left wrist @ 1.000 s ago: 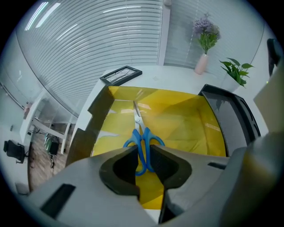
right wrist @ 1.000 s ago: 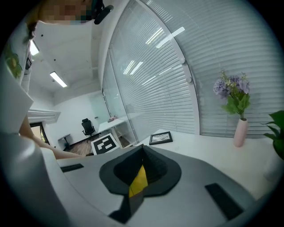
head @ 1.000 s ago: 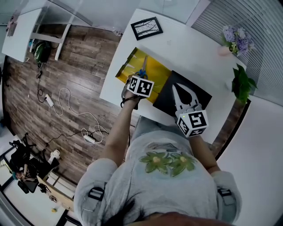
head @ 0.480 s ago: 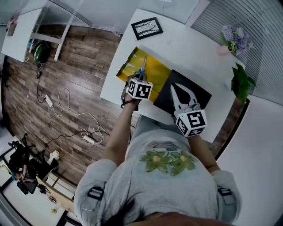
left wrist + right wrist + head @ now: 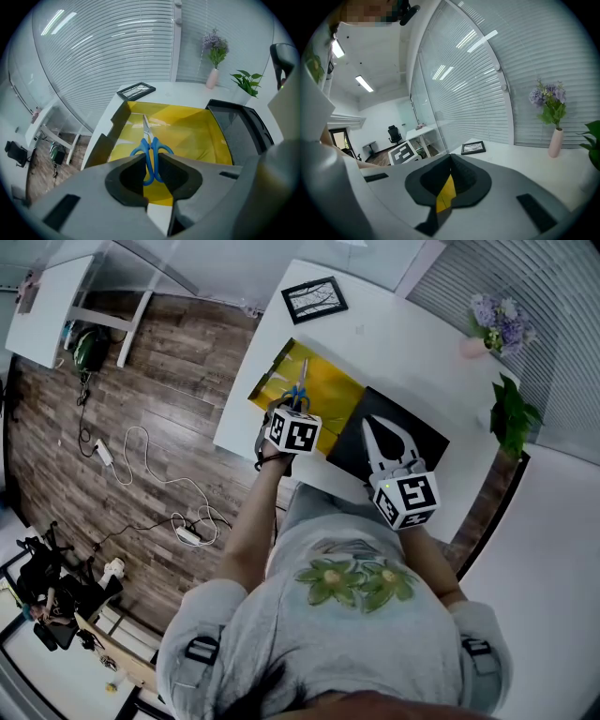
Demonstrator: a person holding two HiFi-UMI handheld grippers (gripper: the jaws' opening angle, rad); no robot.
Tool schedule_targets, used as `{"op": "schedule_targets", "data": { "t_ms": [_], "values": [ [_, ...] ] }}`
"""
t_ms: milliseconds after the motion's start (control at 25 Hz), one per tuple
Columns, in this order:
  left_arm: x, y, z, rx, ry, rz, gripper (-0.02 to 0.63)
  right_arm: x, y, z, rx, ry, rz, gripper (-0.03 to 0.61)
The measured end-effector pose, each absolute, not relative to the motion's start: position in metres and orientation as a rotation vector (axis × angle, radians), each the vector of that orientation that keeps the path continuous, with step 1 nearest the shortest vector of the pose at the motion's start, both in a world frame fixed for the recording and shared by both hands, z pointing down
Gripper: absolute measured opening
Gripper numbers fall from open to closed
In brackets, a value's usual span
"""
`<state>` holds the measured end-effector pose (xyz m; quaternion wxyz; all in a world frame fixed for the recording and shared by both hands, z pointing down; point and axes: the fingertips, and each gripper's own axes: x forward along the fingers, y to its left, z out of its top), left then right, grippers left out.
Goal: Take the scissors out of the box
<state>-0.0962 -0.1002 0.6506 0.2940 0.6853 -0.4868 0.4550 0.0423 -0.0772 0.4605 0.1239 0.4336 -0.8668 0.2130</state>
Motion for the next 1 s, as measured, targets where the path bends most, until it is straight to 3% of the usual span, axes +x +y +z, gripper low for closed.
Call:
{"op": "schedule_targets", "data": {
  "t_ms": [1000],
  "values": [
    [-0.095, -0.094, 0.626, 1.881, -1.309, 1.188, 0.089, 0.039, -0.067, 0.453, 1.265, -2.538, 0.590, 0.008]
  ]
}}
